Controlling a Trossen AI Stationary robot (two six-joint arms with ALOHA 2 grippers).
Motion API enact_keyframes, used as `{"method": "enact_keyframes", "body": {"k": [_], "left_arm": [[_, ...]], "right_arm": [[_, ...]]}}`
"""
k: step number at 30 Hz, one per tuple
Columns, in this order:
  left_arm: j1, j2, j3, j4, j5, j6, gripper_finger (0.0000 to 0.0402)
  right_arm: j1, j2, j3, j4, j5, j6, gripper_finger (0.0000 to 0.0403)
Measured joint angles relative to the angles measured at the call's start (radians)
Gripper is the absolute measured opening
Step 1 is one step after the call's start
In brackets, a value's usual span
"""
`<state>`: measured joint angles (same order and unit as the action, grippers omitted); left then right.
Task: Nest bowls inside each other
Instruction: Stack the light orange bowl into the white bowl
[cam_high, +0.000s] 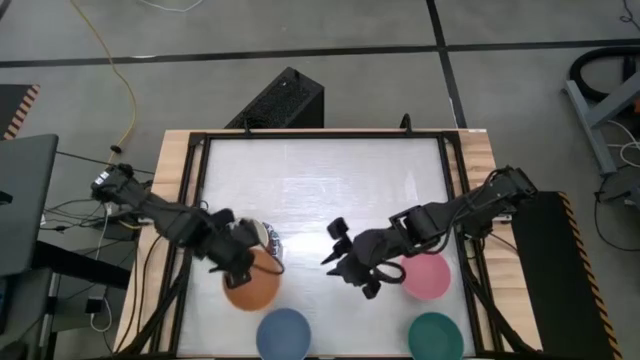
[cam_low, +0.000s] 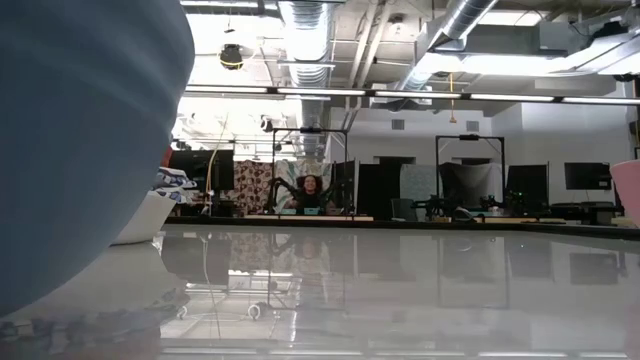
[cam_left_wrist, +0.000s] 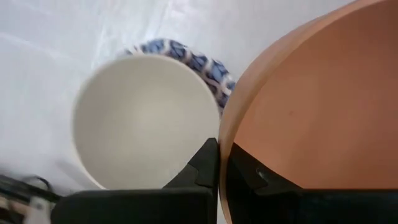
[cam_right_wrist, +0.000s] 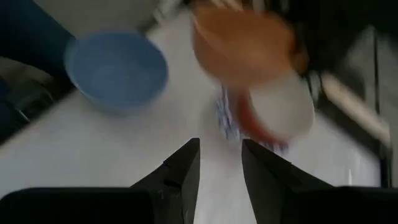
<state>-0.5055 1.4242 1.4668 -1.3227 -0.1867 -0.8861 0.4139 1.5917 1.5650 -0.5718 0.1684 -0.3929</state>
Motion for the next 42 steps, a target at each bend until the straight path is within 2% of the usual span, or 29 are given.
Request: {"method": "enact_keyframes", "body": {"k": [3,7,13,19,25,32,42], "left_arm": [[0.07,0.0,0.004,-0.004,0.019,0.115,0.0],[0.158,0.0,0.004,-0.004,0.023,0.222,0.0],[0.266,0.0,0.004,-0.002,0.03,0.361,0.0],[0.354,0.001,0.004,0.04,0.03,0.46,0.0],[0.409,0.001,0.004,0.067,0.063,0.5,0.0],[0.448,0.001,0.004,0.08,0.103,0.507,0.0],[0.494,0.001,0.004,0.126,0.13,0.491,0.0]], "right_arm": [[-0.02,0.0,0.0,0.081,-0.063,-0.11,0.0141],[-0.051,0.017,0.001,0.141,-0.087,-0.207,0.0141],[-0.057,0.069,-0.002,0.151,-0.151,-0.248,0.0141],[-0.053,0.117,0.003,0.227,-0.144,-0.337,0.0141],[-0.038,0.154,-0.003,0.23,-0.095,-0.459,0.0141],[-0.035,0.164,0.002,0.319,-0.091,-0.578,0.0141],[-0.072,0.164,0.001,0.341,-0.122,-0.595,0.0141]]}}
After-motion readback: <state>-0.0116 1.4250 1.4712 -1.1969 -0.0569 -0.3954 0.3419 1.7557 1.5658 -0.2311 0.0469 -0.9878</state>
